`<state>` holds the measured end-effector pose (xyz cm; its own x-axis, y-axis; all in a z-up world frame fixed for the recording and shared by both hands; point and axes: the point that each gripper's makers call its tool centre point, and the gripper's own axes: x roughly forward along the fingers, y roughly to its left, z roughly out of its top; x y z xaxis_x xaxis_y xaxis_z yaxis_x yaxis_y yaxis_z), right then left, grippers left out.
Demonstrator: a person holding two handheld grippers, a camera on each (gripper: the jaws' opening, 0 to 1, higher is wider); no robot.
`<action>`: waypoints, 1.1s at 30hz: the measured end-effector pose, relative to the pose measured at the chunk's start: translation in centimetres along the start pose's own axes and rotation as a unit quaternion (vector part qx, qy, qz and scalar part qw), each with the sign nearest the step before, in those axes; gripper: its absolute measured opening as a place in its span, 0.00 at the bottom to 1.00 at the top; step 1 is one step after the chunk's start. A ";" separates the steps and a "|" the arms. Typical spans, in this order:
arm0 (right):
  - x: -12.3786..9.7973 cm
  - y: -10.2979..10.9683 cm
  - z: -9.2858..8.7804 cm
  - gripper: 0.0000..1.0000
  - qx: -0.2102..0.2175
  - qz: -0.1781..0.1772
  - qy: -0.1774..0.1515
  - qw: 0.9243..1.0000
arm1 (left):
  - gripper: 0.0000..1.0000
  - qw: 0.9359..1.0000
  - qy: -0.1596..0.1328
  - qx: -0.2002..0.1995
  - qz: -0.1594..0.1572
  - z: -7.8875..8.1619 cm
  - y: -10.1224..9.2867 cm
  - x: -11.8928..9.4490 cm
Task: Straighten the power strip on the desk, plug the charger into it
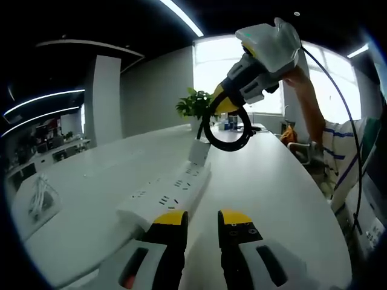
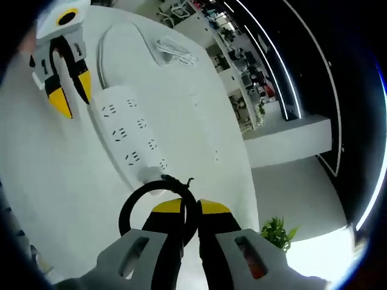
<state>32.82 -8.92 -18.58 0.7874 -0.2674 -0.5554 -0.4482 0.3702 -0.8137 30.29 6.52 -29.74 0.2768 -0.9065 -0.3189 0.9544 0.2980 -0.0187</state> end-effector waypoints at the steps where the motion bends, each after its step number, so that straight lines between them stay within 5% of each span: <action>1: 0.1 0.0 0.0 0.06 -0.003 0.000 0.002 1.000 | 0.19 1.000 0.000 0.000 0.000 0.0 0.0 0.0; 6: 1.2 -0.4 -2.4 0.05 -0.069 -0.017 0.071 0.995 | 0.19 1.000 0.002 0.000 0.000 -0.2 0.0 -0.1; 11: 1.0 0.1 -1.2 0.05 -0.017 0.019 0.020 0.999 | 0.19 1.000 0.001 0.000 -0.001 -0.2 -0.1 -0.1; 16: 1.2 0.0 -1.4 0.06 -0.037 0.012 0.028 0.999 | 0.19 1.000 0.003 -0.001 -0.001 -0.2 0.0 -0.1; 27: 0.1 0.9 -0.7 0.08 -0.038 0.045 -0.079 0.995 | 0.19 1.000 0.007 -0.004 -0.001 -0.5 0.1 0.1; 33: 0.1 0.9 -0.7 0.09 -0.033 0.041 -0.096 0.994 | 0.19 1.000 0.009 -0.005 0.000 -0.7 0.1 0.2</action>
<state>32.19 -9.20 -19.52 0.8103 -0.0620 -0.5827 -0.5363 0.3223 -0.7801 30.36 6.63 -30.46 0.2749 -0.9008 -0.3361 0.9532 0.3012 -0.0278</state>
